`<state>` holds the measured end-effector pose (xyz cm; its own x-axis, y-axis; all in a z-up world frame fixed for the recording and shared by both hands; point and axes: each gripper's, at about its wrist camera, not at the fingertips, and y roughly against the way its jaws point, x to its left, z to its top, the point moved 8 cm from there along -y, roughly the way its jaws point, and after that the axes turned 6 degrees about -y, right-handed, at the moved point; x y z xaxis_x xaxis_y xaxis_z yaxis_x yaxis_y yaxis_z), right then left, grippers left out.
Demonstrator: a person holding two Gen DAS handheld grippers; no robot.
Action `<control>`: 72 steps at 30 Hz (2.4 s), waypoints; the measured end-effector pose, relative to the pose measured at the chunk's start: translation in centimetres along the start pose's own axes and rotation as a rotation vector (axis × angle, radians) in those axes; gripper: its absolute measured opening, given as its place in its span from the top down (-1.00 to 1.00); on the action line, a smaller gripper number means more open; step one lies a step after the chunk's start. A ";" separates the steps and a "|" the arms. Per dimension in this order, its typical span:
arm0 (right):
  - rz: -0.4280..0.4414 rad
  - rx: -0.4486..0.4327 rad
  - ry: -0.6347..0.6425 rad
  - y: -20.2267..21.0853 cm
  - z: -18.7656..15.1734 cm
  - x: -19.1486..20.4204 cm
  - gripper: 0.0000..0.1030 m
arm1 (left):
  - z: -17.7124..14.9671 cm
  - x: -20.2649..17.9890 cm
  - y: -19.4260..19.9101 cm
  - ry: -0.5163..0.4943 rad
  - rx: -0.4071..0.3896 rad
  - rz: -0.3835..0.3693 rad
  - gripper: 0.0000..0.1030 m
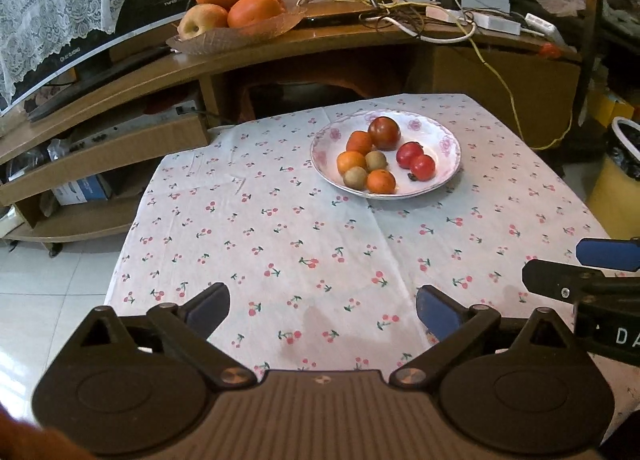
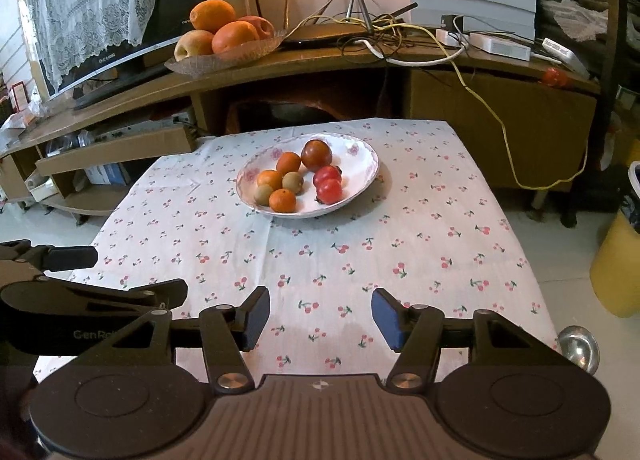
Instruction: Organize fruits
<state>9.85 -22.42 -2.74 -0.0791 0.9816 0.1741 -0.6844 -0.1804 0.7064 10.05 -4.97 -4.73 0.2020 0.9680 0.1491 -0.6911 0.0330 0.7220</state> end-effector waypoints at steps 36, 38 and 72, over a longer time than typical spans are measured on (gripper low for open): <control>-0.005 0.029 0.016 3.0 -3.8 0.6 -0.12 | -3.2 -1.2 3.4 -0.020 -0.001 -0.006 -1.00; -0.008 0.032 0.015 3.0 -3.8 0.5 -0.12 | -3.3 -1.2 3.5 -0.019 -0.002 -0.007 -1.00; -0.005 0.037 0.015 2.9 -4.0 0.6 -0.12 | -3.7 -1.0 3.6 -0.032 -0.005 0.013 -1.00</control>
<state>4.92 -22.06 -3.31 -0.0867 0.9833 0.1600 -0.6576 -0.1771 0.7322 4.83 -4.88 -4.75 0.2151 0.9598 0.1805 -0.6974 0.0216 0.7163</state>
